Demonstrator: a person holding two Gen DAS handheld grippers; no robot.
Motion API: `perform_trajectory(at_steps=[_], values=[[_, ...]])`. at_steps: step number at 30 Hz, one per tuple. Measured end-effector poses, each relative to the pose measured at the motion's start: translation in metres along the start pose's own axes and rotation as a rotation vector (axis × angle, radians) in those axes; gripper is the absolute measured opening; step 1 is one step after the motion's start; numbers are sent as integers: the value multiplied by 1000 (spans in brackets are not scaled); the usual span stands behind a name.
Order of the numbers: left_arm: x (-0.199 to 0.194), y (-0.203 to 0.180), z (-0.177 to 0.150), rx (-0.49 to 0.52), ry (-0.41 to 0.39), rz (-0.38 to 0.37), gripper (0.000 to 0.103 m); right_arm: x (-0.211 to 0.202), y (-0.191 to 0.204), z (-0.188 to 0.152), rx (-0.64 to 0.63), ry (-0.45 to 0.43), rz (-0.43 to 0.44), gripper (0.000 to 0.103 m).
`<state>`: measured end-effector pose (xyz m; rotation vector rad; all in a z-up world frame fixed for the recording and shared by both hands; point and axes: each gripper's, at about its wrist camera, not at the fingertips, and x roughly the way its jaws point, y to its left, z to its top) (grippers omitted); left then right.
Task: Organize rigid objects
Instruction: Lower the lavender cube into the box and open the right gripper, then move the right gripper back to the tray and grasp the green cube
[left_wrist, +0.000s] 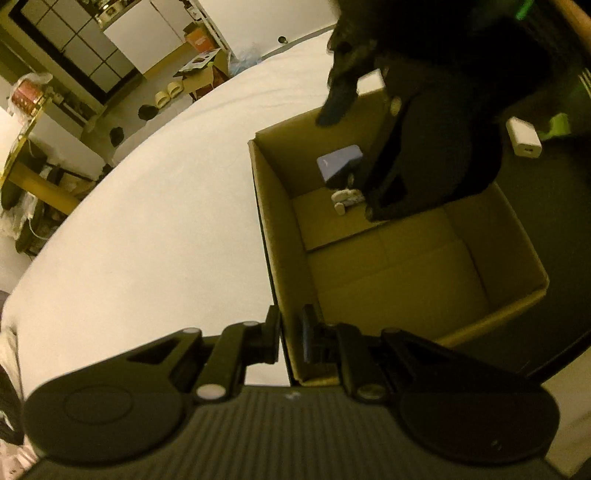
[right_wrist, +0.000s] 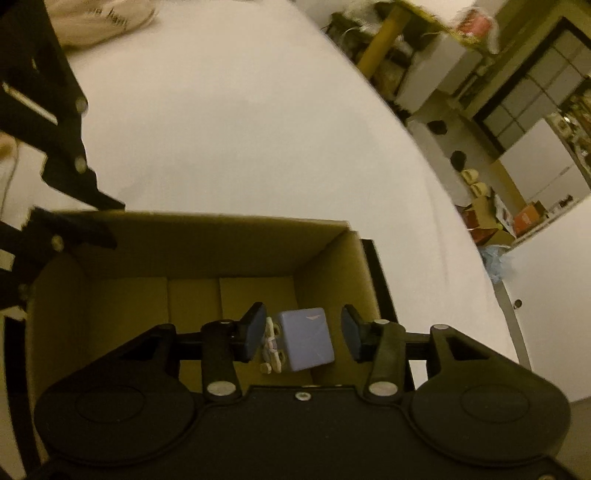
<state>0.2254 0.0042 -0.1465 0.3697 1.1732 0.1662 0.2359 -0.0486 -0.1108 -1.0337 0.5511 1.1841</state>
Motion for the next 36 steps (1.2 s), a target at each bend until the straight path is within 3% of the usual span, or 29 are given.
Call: perform_trajectory(at_steps=[2,10,18,24,27,36], values=[[0,-5,0,20,2,18,11,-16,1,-7,36,-34,-18,56],[4,-15,3,92,18,78,13,-59,-15,-37,216,-139,-82,65],[6,-13,8,113,51,70,14,-83,-34,-86,491,-203,-163,67],[11,-19,11,168,74,111,15,-92,-33,-134,716,-232,-223,67],[12,-21,12,177,86,121,15,-94,-31,-149,765,-261,-251,67],[7,-6,6,133,66,43,15,-84,-27,-183,910,-337,-282,67]])
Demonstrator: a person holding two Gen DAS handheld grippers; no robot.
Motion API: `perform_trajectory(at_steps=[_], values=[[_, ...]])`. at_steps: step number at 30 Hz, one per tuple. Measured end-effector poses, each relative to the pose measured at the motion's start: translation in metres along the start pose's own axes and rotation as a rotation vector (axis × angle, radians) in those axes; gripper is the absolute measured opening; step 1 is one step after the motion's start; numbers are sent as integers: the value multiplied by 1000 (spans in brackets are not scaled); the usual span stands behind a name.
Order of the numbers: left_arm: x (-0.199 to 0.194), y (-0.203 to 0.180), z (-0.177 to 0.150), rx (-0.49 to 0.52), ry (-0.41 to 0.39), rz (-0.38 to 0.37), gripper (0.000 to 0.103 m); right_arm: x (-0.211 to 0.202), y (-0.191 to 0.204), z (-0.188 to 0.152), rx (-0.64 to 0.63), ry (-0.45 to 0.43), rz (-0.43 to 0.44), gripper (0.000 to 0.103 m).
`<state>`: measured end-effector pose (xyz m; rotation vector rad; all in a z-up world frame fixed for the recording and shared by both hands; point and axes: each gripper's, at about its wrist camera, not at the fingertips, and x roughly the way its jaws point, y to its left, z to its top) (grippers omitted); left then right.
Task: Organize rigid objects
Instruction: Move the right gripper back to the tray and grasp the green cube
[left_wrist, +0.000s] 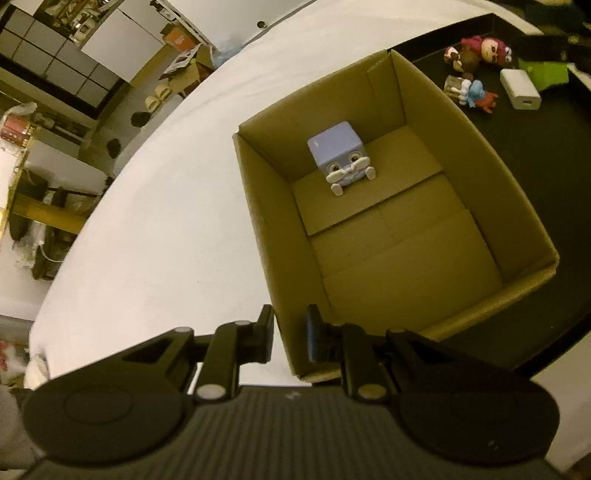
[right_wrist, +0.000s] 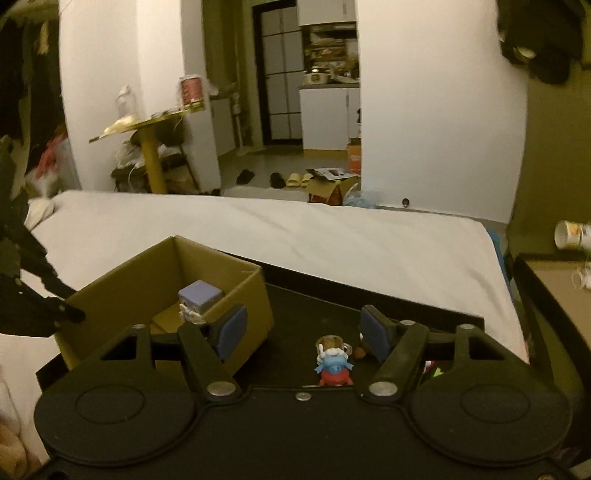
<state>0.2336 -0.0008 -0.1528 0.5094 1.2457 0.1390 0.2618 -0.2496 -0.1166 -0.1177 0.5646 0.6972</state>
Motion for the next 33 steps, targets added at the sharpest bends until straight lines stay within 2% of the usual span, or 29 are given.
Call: perform_trajectory(at_steps=[4,9,13,19,27,33], values=[[-1,6,-3,-36,-36,-35,15,14,-6,-10,0,-1,-37,67],[3,11,-3,-57,-64,-55,15,27,-21,-22,87,11,-69,67],[13,13,5,-68,-19,-43,15,30,-30,-29,101,17,-111,67],[25,15,20,-83,71,-37,17,25,-46,-39,187,17,-173,68],[33,4,28,-11,125,19,21,30,-45,-52,212,59,-186,68],[29,1,19,65,75,12,22,28,-38,-51,214,71,-157,72]])
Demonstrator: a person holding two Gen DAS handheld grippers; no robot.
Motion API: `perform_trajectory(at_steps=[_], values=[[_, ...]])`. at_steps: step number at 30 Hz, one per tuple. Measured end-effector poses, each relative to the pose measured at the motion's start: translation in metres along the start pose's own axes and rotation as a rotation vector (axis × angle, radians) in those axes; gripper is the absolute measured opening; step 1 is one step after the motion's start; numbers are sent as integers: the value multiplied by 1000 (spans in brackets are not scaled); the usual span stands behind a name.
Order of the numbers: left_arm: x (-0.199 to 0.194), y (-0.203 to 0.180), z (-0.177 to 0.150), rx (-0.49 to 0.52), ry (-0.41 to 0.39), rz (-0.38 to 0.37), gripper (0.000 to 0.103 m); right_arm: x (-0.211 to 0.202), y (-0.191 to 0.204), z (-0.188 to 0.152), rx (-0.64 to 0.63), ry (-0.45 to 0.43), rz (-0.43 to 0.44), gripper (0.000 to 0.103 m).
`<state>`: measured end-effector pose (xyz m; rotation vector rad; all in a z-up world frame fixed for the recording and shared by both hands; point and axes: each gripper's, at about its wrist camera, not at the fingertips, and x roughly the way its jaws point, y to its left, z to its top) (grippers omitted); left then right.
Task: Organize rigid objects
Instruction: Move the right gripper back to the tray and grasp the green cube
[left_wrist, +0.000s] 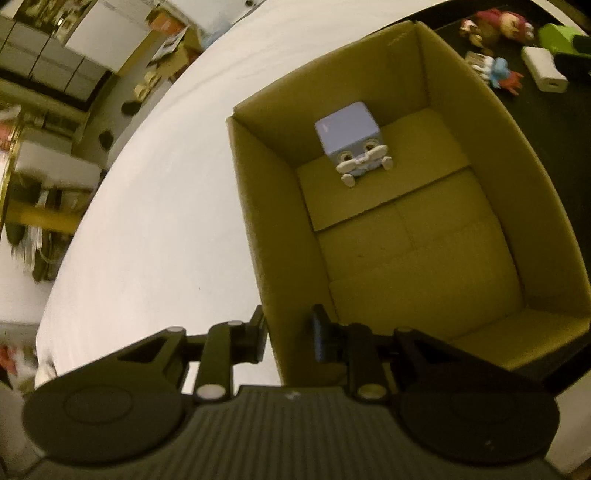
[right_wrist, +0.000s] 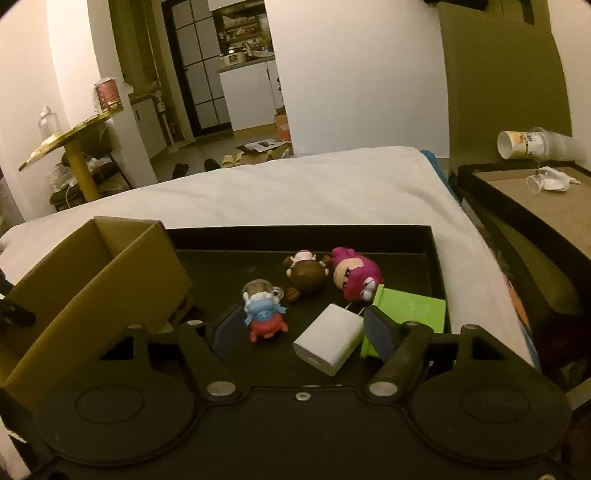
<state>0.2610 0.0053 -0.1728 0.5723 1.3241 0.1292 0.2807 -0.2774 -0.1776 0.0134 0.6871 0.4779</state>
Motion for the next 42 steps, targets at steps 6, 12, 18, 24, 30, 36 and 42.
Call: perform_trajectory(at_steps=[6,12,18,24,30,36,42], values=[[2,-5,-5,25,-15,13,25,-1,-1,0,12,5,-11,73],[2,-2,0,-22,16,2,25,-3,-1,2,7,-9,-17,74],[5,2,0,-62,28,-20,25,1,-1,1,7,1,-17,75],[9,11,-1,-131,48,-63,24,5,-2,0,14,20,-40,75],[6,15,-4,-147,38,-76,23,6,-6,0,10,8,-112,75],[3,15,-5,-152,25,-74,22,10,-9,0,-23,-16,-233,75],[1,16,-9,-155,13,-80,22,21,-12,-5,-35,-4,-341,74]])
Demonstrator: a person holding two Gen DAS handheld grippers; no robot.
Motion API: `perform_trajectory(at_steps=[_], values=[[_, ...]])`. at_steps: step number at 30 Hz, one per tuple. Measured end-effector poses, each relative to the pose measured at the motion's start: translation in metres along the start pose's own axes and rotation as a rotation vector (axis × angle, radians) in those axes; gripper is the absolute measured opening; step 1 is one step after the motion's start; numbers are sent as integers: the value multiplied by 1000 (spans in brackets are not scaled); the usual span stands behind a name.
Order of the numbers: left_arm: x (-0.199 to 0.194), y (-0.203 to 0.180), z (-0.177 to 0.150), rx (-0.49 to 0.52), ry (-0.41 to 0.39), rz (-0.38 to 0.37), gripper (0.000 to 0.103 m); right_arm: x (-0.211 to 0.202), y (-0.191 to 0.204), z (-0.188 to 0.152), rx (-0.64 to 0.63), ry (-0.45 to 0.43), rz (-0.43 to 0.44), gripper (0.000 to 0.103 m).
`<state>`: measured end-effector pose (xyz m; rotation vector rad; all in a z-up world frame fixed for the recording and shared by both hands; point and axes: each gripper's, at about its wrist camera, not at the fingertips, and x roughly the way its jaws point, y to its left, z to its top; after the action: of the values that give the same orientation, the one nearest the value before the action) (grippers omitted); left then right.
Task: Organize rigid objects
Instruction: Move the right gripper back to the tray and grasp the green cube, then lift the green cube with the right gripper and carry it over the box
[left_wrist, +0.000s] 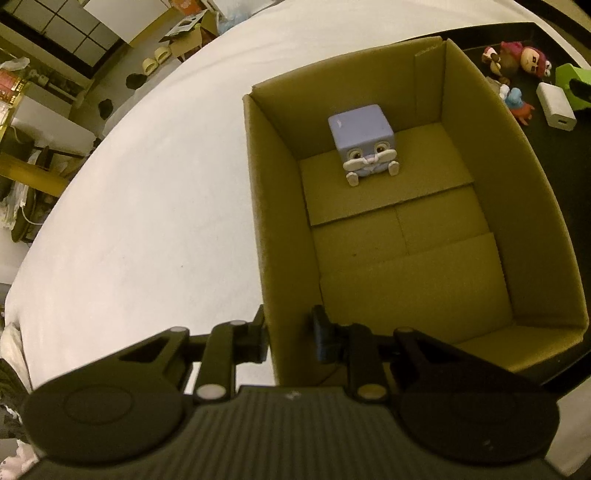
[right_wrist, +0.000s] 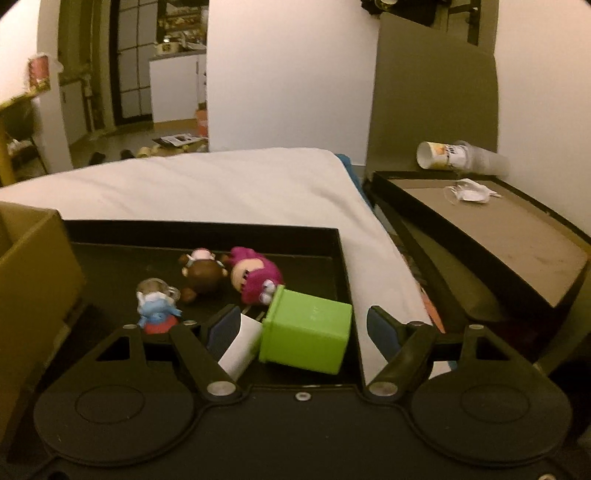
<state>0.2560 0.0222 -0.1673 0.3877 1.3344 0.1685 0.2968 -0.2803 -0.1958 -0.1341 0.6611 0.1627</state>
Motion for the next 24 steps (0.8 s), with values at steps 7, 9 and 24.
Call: perform_trajectory(at_steps=[7,9,24], values=[[-3,3,-2,6,-8,-15,21,7,5,-5,-38,2,-58,50],[-3,4,-2,9,-8,-11,21,6,4,-4,-41,-1,-49,50],[-7,1,-7,18,-30,-22,21,-33,18,33,-163,-32,77,50]])
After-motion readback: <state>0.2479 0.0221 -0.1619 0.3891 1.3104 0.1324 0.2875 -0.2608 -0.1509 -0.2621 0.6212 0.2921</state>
